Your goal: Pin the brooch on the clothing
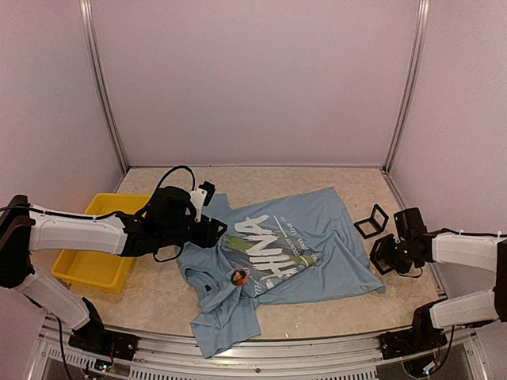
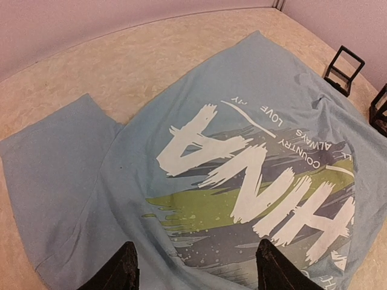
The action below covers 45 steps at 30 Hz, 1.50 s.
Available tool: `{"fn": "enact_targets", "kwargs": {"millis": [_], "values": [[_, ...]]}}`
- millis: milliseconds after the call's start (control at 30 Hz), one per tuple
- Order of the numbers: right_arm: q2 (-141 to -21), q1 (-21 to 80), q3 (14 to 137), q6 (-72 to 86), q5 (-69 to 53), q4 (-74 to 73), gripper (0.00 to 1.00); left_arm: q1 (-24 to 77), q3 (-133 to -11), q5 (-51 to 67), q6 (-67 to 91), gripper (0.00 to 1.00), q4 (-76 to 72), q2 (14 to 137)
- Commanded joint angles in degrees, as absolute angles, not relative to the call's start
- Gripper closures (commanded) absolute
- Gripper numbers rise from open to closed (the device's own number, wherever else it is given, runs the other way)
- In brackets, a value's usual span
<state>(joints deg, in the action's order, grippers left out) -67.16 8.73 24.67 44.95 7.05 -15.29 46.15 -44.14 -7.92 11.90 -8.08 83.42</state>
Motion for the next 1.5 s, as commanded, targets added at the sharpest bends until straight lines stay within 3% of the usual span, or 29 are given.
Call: {"fn": "enact_targets", "kwargs": {"millis": [0,167,633,1233,1467], "values": [[-70.05,8.79,25.03,42.52,7.84,-16.74,0.4,46.41,-44.66,-7.56,10.81,0.38,-8.09,83.5],[-71.14,9.3,24.47,43.44,9.14,-17.02,0.43,46.5,-44.76,-7.65,10.59,0.38,-8.02,83.75],[-71.12,9.4,25.92,44.98,10.64,-17.2,0.63,47.15,-44.67,-7.75,9.69,0.37,-7.92,83.85],[-66.68,9.38,27.28,44.45,11.68,-19.98,1.0,48.03,-44.8,-9.02,9.05,0.37,-7.39,84.05],[-64.07,9.39,29.29,44.54,10.97,-23.93,1.0,48.29,-44.82,-9.76,8.79,0.37,-7.23,83.68]]}}
